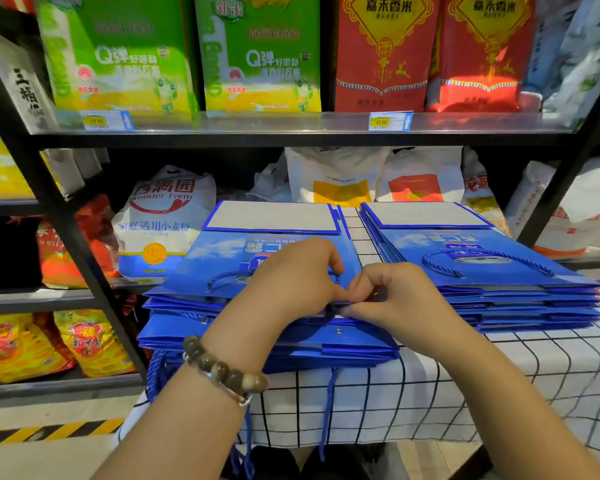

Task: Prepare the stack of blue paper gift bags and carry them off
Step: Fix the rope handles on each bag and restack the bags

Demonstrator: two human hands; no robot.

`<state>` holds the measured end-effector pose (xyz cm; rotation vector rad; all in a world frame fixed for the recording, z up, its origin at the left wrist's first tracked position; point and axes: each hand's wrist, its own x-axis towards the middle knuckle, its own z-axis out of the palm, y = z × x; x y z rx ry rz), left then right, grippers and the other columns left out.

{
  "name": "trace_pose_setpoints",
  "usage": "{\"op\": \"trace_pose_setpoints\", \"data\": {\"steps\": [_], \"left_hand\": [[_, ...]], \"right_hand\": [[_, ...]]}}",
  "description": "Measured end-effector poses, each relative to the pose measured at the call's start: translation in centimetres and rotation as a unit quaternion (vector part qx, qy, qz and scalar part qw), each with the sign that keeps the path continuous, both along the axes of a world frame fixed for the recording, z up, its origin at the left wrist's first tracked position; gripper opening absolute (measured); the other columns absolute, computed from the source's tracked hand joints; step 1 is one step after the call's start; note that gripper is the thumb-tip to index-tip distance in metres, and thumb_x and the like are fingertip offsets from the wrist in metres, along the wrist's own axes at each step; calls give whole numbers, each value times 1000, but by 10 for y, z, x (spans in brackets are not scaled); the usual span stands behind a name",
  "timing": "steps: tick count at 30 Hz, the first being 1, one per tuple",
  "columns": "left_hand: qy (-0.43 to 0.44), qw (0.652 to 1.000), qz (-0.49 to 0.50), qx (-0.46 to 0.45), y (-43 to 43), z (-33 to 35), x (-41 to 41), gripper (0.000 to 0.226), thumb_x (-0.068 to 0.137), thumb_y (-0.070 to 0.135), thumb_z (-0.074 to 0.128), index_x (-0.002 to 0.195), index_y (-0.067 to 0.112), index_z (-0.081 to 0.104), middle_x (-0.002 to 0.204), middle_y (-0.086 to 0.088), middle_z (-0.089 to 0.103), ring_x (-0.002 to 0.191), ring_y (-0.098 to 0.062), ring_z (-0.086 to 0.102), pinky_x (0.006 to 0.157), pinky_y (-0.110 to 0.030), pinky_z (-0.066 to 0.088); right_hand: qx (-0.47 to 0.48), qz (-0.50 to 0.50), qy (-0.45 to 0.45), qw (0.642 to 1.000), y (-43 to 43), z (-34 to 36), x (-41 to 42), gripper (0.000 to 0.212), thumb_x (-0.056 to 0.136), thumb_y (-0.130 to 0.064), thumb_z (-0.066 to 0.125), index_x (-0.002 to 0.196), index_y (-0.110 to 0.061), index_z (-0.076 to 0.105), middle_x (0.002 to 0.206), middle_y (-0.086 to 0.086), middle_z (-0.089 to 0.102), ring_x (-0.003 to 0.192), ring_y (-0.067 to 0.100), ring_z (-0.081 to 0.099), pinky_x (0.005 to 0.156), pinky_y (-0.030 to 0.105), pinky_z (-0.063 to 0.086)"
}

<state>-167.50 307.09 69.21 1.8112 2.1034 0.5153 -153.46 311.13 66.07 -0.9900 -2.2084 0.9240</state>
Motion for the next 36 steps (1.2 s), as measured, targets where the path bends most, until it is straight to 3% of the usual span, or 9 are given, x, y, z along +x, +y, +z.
{"op": "trace_pose_setpoints", "data": {"steps": [5, 8, 13, 16, 20, 25, 29, 32, 36], "left_hand": [[27, 989, 99, 103, -1, -6, -6, 15, 87, 24, 59, 99, 27, 51, 100, 1, 62, 93, -22, 55, 75, -32, 43], [58, 988, 69, 123, -6, -7, -8, 14, 91, 25, 54, 104, 25, 49, 97, 1, 63, 92, -22, 56, 74, -33, 44], [18, 999, -13, 41, -23, -4, -16, 39, 85, 54, 52, 115, 28, 53, 107, 6, 57, 98, -14, 52, 84, -30, 43], [96, 994, -56, 12, -26, -5, -15, 46, 78, 59, 58, 110, 26, 56, 95, 8, 51, 89, -13, 48, 72, -28, 40], [155, 985, -48, 57, -24, -1, -13, 37, 84, 56, 53, 101, 23, 55, 94, 3, 54, 83, -17, 45, 67, -30, 36], [266, 954, -85, 108, -20, 6, -13, 31, 98, 43, 30, 91, 19, 49, 97, -7, 61, 83, -27, 51, 64, -33, 34], [204, 952, -55, 222, -14, 14, -18, 26, 98, 30, 30, 90, 16, 50, 92, -11, 62, 79, -30, 50, 64, -36, 36], [175, 889, -24, 423, -8, 17, -18, 40, 93, 32, 28, 87, 8, 60, 71, -14, 62, 65, -37, 55, 52, -33, 32], [56, 833, 42, 549, -11, 33, -11, 34, 91, 26, 36, 78, 6, 61, 59, -13, 58, 56, -40, 52, 50, -35, 33]], "right_hand": [[-21, -12, -1, 1000, -2, 2, 1, 20, 72, -12, 77, 63, -23, 62, 76, -5, 68, 77, 11, 66, 80, 30, 54], [-12, -11, -24, 1000, -5, 6, 0, 19, 73, -16, 76, 65, -25, 61, 80, -6, 68, 81, 11, 65, 82, 32, 54], [103, -164, -140, 971, -5, 12, 4, 31, 70, -51, 70, 81, -28, 53, 90, -10, 55, 90, 13, 53, 74, 32, 45], [73, -193, -170, 964, -1, 17, 3, 40, 68, -60, 67, 89, -26, 58, 86, -5, 60, 87, 16, 54, 66, 31, 43], [80, -178, -7, 981, 1, 21, -3, 19, 77, -40, 68, 72, -22, 64, 69, -6, 62, 69, 11, 57, 60, 27, 43], [14, -146, 217, 965, 4, 15, -7, 14, 84, -19, 64, 85, -33, 62, 84, -6, 69, 85, 12, 66, 80, 33, 53], [-25, -161, 346, 924, 0, 11, -17, 32, 87, -25, 61, 115, -31, 48, 114, -9, 55, 103, 5, 55, 90, 29, 48], [-99, -93, 262, 956, -4, 14, -30, 63, 78, -36, 65, 134, -28, 36, 124, -8, 50, 110, 6, 52, 98, 36, 45], [-67, 96, 122, 986, -20, 20, -54, 87, 75, -22, 73, 144, -28, 19, 102, -25, 57, 96, -11, 56, 86, 18, 47]]}}
